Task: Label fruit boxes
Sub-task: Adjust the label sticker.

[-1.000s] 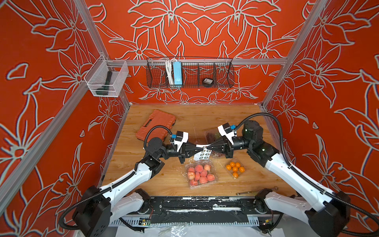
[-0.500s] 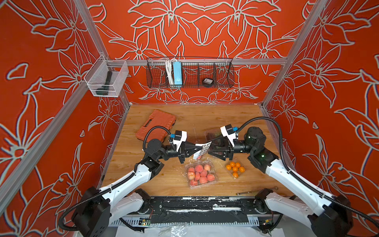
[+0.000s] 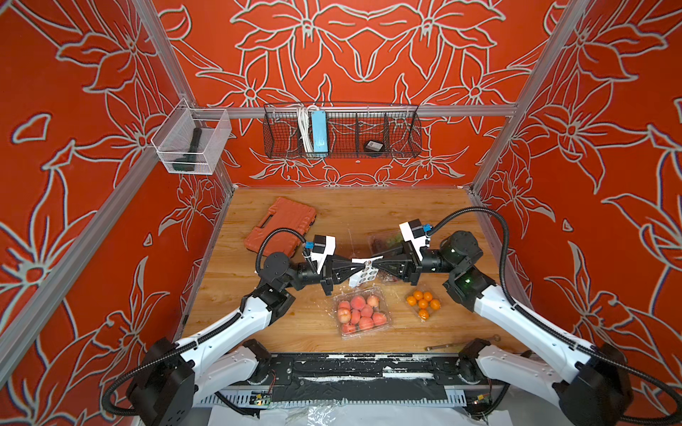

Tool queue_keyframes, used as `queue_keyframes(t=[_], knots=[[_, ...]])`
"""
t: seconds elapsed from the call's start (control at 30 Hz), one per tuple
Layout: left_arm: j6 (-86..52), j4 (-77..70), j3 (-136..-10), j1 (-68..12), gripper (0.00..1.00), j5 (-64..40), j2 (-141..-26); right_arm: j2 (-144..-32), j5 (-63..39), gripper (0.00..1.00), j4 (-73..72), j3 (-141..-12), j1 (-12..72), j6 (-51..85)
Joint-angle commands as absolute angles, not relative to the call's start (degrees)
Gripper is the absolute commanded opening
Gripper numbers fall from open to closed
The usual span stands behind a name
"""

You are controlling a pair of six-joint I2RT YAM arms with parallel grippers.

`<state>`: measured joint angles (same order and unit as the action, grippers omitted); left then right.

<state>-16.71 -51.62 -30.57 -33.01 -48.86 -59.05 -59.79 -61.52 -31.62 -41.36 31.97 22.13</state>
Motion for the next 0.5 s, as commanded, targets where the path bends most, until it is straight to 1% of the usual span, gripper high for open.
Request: queue_keyframes(t=[0.0, 0.07, 0.2, 0.33, 0.4, 0.47], knots=[[-17.75, -54.65, -29.71, -33.30, 0.00, -48.43, -58.09, -59.89, -63.11, 0.20, -34.13, -41.32, 32.46, 21.92], [-17.79, -54.51, -29.79, -33.31, 0.00, -48.68, -58.25, -60.34, -63.49, 0.14, -34.76, -41.71, 32.67, 22.31], [-15.94, -52.31, -29.92, -33.31, 0.00, -48.42, -57.70, -60.95, -63.89, 0.07, -36.00, -41.73, 32.95, 22.92], [-16.28, -52.72, -29.59, -33.31, 0.00, -48.42, -57.13, -61.12, -64.03, 0.05, -34.81, -41.65, 33.05, 21.87], [-16.51, -53.02, -29.53, -33.31, 0.00, -48.94, -57.29, -61.43, -64.29, 0.00, -34.72, -41.84, 33.15, 21.80], [-16.30, -52.76, -29.62, -33.31, 0.11, -48.96, -57.39, -61.48, -64.68, 0.00, -34.04, -42.06, 33.18, 21.29]])
